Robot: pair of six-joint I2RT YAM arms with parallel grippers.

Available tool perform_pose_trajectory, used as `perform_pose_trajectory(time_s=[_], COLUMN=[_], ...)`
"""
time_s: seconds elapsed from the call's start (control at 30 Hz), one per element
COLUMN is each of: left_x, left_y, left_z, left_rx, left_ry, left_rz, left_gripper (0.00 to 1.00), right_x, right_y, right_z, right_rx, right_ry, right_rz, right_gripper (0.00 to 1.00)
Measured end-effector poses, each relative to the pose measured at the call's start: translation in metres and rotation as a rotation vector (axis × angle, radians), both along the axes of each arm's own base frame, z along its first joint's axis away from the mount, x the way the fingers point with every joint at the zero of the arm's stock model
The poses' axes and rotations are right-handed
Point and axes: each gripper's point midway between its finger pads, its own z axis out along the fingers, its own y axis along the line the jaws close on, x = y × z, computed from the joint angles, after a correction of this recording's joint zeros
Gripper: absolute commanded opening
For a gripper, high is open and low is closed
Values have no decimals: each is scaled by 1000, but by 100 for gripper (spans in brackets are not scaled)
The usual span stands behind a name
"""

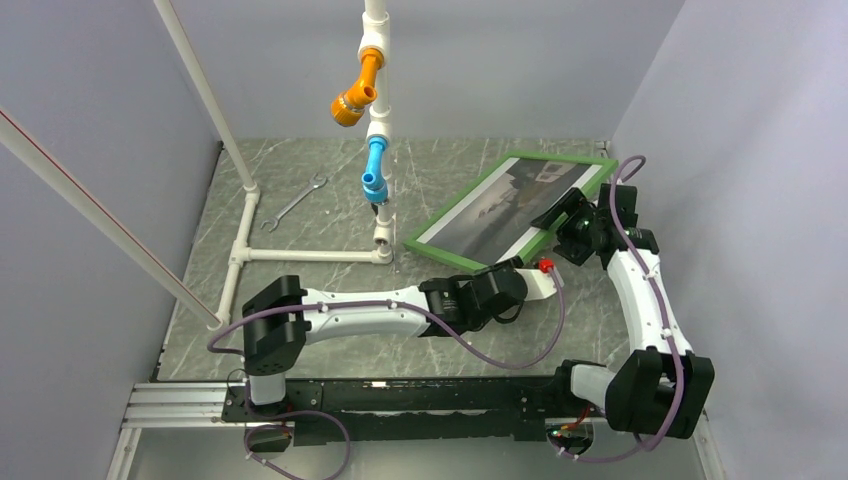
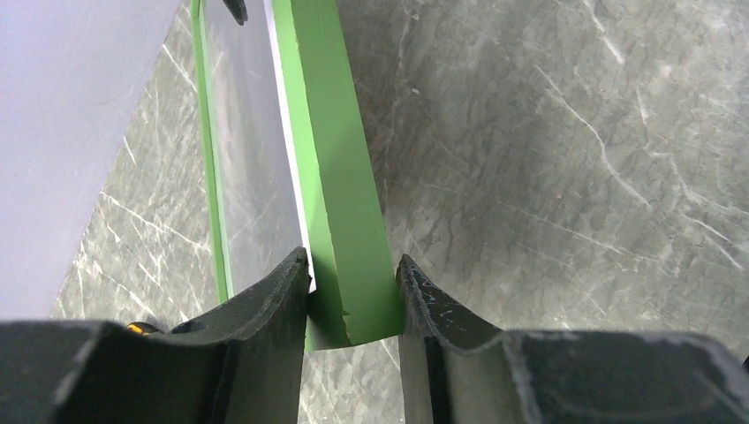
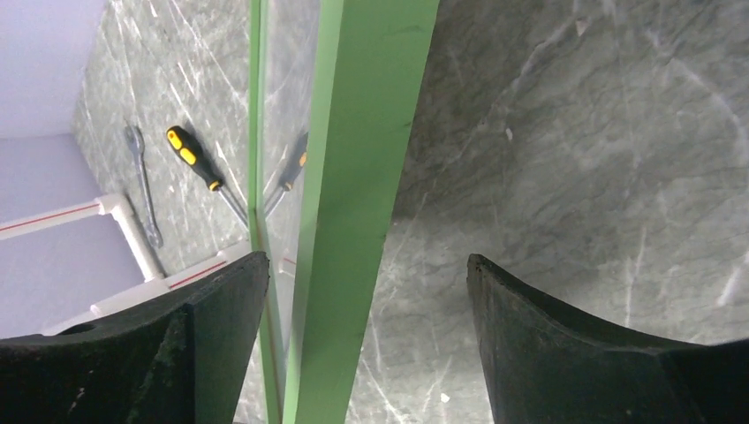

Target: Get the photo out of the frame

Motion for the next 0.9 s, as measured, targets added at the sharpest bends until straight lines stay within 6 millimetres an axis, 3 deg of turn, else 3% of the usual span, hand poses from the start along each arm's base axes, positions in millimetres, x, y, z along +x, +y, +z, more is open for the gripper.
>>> perform_pose_trajectory(time_s=[0.1, 0.27, 0.43, 0.57, 0.67, 0.8, 0.9], left_x=[0, -2, -3, -4, -7, -8, -10], left_y=[0, 0, 2, 2, 5, 7, 10], left_z=[3, 7, 15, 23, 27, 31, 30], left_rx=[-9, -26, -47, -76, -94, -112, -136], left_ry=[7, 21, 30, 41, 50, 58, 67], left_rz=[-4, -8, -18, -24, -25, -21, -17], left_gripper=[0, 0, 0, 1, 15, 45, 57], right_x=[1, 1, 7, 10, 7, 5, 2], right_y=[6, 15, 16, 19, 21, 23, 24], right_z=[-1, 1, 9, 18, 22, 25, 24], right_rx=[11, 13, -2, 36, 39, 43, 43], right_ry=[5, 11, 18, 44, 60, 75, 92], right_rz=[7, 8, -6, -59, -69, -81, -88], right_gripper=[66, 57, 29, 13, 1, 0, 0])
